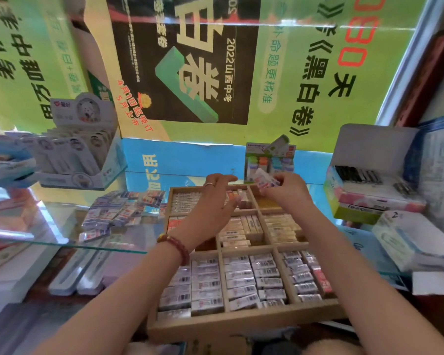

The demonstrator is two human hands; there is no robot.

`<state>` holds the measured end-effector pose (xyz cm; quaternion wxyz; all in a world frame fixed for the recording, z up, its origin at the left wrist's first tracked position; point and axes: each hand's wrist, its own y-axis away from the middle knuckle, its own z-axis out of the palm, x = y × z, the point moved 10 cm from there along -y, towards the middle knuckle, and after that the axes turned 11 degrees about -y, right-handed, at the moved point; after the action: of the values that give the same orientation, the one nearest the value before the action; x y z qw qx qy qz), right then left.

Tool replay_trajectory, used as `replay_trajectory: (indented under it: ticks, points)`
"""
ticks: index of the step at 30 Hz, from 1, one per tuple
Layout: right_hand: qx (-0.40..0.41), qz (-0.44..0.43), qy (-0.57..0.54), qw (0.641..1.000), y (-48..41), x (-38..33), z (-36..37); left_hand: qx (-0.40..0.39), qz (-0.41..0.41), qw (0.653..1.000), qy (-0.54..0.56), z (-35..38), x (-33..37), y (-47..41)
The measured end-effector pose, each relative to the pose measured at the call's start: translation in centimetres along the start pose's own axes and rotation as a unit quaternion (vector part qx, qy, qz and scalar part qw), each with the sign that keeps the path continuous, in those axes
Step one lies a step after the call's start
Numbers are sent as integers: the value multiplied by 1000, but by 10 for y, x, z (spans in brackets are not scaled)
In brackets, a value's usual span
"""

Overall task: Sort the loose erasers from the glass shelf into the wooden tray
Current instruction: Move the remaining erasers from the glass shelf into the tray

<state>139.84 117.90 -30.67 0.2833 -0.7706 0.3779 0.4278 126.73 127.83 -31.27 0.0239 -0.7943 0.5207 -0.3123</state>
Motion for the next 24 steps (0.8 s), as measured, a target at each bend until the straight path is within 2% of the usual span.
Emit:
replay_trajectory:
  ticks: [2,4,7,13,16,19,24]
  points:
    - [68,7,101,993,-7,9,-10,-15,2,996,-93,6,-8,1]
    - [71,8,193,979,-13,16,-3,-38,-3,985,-171,15,-18,2]
    - [58,7,286,956,-23,24,16,-64,-22,976,-207,23,-31,5]
    - [25,62,261,963,-32,43,24,-53,-38,979,-191,19,-39,7]
    - [-4,64,263,963,-34,45,21,-31,-48,984,-171,13,-43,5]
    - [-39,60,311,948,-32,44,23,-12,-62,987,-147,5,-47,4]
    - [-47,54,278,958,-31,48,31,33,-66,981,-180,-10,-50,4]
